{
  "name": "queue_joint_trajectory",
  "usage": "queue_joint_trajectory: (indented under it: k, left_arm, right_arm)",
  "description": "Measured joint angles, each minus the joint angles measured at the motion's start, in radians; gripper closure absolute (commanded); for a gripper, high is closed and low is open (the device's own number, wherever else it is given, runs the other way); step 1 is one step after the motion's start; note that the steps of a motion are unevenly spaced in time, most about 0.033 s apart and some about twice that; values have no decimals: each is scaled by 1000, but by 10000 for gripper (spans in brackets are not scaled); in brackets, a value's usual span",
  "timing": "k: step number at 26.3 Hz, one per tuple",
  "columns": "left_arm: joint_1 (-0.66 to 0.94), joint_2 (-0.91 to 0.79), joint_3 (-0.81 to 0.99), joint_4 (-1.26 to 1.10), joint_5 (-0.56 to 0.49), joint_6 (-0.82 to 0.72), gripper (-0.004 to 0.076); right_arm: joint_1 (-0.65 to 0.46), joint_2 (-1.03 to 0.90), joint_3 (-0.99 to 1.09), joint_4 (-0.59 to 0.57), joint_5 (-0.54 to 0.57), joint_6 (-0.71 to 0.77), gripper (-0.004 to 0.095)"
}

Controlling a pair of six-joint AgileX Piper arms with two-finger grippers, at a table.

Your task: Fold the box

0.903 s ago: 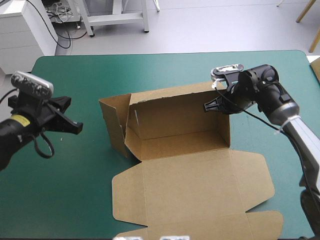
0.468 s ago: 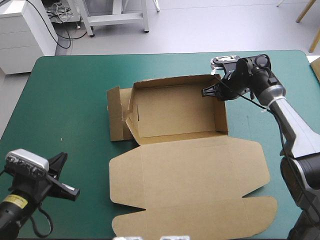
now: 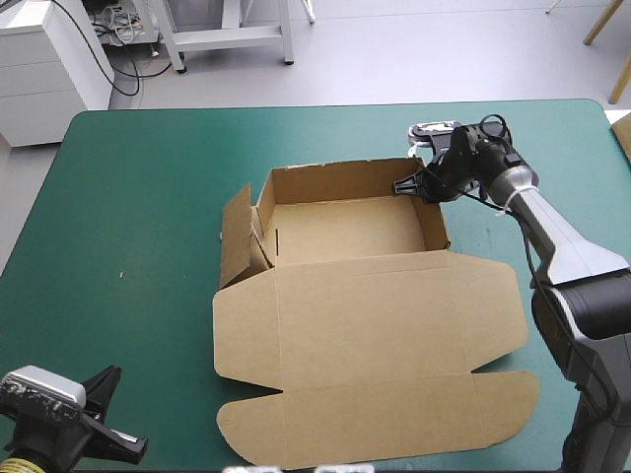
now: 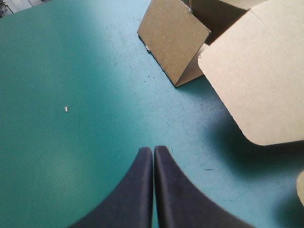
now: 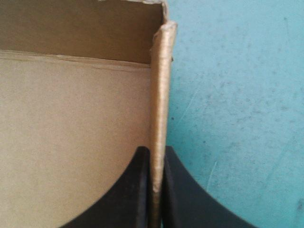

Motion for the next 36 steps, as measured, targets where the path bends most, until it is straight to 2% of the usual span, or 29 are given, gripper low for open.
queue_joint_trajectory:
  k: [4,12,19,25,33,36]
  left_arm:
    - [0,-17,29,15,30,-20,731]
    - [0,-25,50,44,57,-59,731]
    - [0,-25,50,45,40,-62,731]
    - [0,-25,50,30,-13,-63,731]
    - [0,-25,50,22,-27,-66,731]
    - [0,-25,50,22,-28,-66,731]
  right_arm:
    - [0,10,-27,-6,26,-9,887]
    - [3,49,-157,-21,177,-52,616]
    - [3,18,-227,-30,205,-50,421]
    - [3,-80,-229,-32,212,-49,409]
    - [3,-169,-226,-24,226,-49,409]
    - [3,-165,-128,-15,222,-49,410]
